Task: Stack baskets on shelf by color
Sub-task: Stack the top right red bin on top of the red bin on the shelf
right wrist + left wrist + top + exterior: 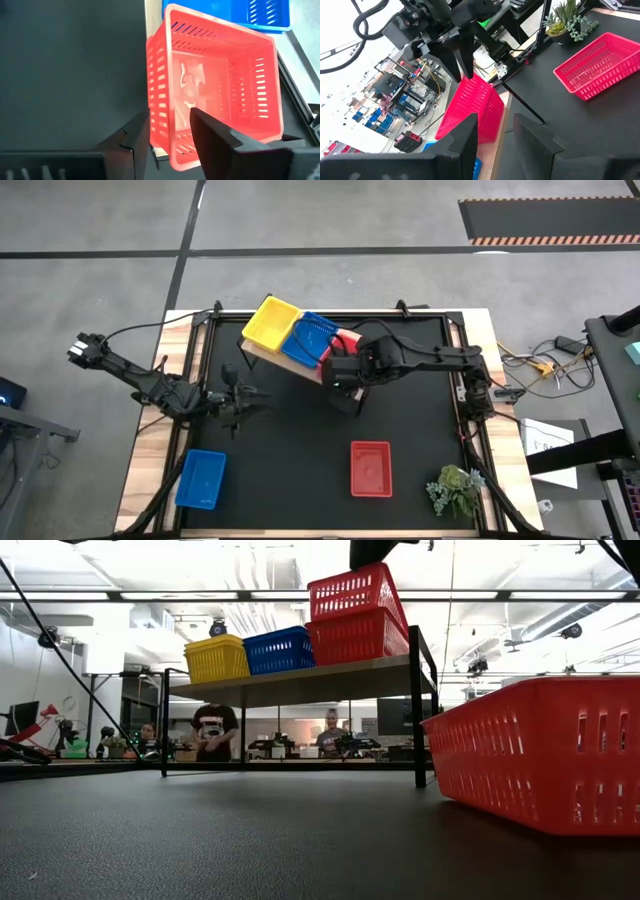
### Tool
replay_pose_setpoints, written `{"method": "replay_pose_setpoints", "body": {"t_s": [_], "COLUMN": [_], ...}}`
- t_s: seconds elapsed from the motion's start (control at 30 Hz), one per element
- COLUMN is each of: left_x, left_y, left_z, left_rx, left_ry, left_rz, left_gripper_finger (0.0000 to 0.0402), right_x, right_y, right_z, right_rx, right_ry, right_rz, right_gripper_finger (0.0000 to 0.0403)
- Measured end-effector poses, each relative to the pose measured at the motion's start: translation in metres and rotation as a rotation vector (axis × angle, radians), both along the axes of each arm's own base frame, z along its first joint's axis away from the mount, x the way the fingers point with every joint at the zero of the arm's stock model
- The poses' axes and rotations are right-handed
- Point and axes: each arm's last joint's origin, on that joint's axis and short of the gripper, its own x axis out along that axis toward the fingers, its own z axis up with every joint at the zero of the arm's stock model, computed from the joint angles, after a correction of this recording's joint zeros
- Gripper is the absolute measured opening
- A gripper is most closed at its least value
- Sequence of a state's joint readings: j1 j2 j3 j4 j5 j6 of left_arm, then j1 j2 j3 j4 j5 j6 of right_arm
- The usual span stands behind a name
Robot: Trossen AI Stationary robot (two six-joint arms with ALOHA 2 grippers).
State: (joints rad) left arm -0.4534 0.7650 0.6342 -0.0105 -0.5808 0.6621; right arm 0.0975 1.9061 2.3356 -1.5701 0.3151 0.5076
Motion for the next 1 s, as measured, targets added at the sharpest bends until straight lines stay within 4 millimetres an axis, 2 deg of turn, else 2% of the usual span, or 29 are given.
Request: {"method": "replay_pose_setpoints", "body": {"t_s": [0.23,0.4,0.67,1.0], "left_x": [0.000,0.000,0.000,0.000], "left_y": [0.000,0.000,0.000,0.000], "left_z": [0.000,0.000,0.000,0.000], "left_rx": [0.000,0.000,0.000,0.000], "left_ry": [0.000,0.000,0.000,0.000], "left_rz": [0.000,0.000,0.000,0.000], "left_gripper_finger": [0.0109,0.0109,0.0109,0.0109], "right_x": [0.000,0.006,0.011,0.015], "right_y": [-0.002,-0.002,-0.004,-0.010], "right_z": [0.006,0.009,0.009,-0.001], "right_rx": [-0.063,-0.097,-0.124,-0.126], "right_ry": [-0.050,-0.097,-0.118,-0.089], "right_rz": [-0.009,0.054,0.107,0.096], "right_gripper_finger": [0.0115,0.0095,0.0016,0.0009]}}
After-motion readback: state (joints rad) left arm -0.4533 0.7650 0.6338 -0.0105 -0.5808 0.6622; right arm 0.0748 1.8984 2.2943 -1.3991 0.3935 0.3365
